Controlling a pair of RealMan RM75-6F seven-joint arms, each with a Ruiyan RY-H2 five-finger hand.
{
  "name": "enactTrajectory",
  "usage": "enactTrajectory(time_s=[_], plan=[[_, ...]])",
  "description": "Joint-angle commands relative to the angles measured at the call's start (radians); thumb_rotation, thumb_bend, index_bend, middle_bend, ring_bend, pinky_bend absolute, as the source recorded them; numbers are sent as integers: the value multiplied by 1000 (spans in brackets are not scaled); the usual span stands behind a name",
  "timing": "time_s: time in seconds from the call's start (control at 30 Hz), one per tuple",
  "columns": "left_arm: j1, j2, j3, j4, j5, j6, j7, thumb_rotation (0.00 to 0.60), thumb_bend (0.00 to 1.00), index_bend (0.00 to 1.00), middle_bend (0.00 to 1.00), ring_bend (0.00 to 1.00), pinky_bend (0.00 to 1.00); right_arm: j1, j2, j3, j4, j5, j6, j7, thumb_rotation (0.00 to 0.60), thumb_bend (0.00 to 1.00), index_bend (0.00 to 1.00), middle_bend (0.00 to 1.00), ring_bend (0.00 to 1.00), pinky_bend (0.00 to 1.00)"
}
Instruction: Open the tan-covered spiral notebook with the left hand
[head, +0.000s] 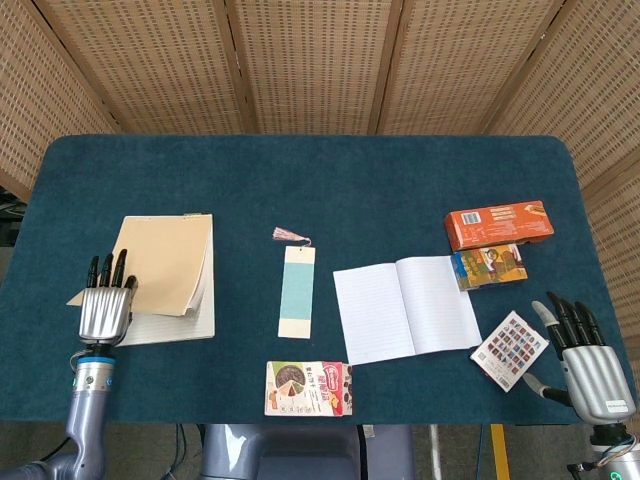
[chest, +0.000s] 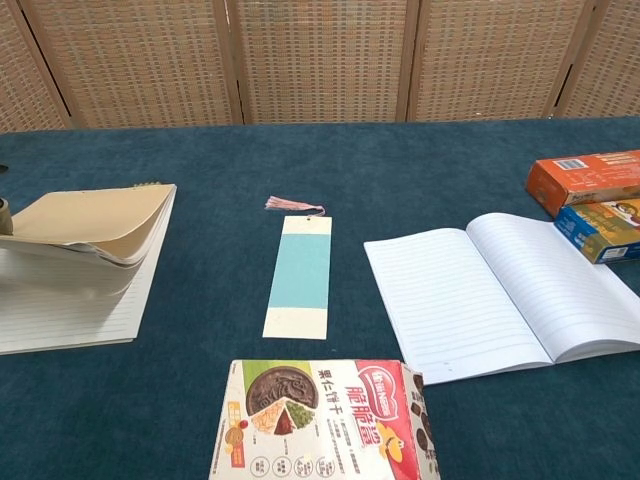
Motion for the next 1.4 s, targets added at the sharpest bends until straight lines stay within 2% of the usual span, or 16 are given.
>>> enactTrajectory(time_s=[0.03, 0.3, 0.57, 0.87, 1.4], plan=[[23, 15, 15, -34, 17, 29, 9, 600, 651, 764, 0, 0, 0, -1, 1, 0, 0, 0, 2, 2, 600, 105, 0, 0, 0, 0], [71, 56, 54, -133, 63, 88, 18, 600, 651, 764, 0, 0, 0, -1, 2, -2, -3, -4, 2, 0, 600, 105, 0, 0, 0, 0], [113, 78, 116, -197, 140, 131, 30, 600, 651, 764, 0, 0, 0, -4, 4, -2, -4, -5, 7, 5, 600, 105, 0, 0, 0, 0], [166, 79, 187, -207, 239, 163, 30, 600, 653, 764, 0, 0, 0, -5, 6, -2, -4, -6, 9, 11, 600, 105, 0, 0, 0, 0], [257, 97, 265, -193, 356, 204, 7, 600, 653, 766, 0, 0, 0, -5, 6, -2, -5, -8, 8, 9, 600, 105, 0, 0, 0, 0]])
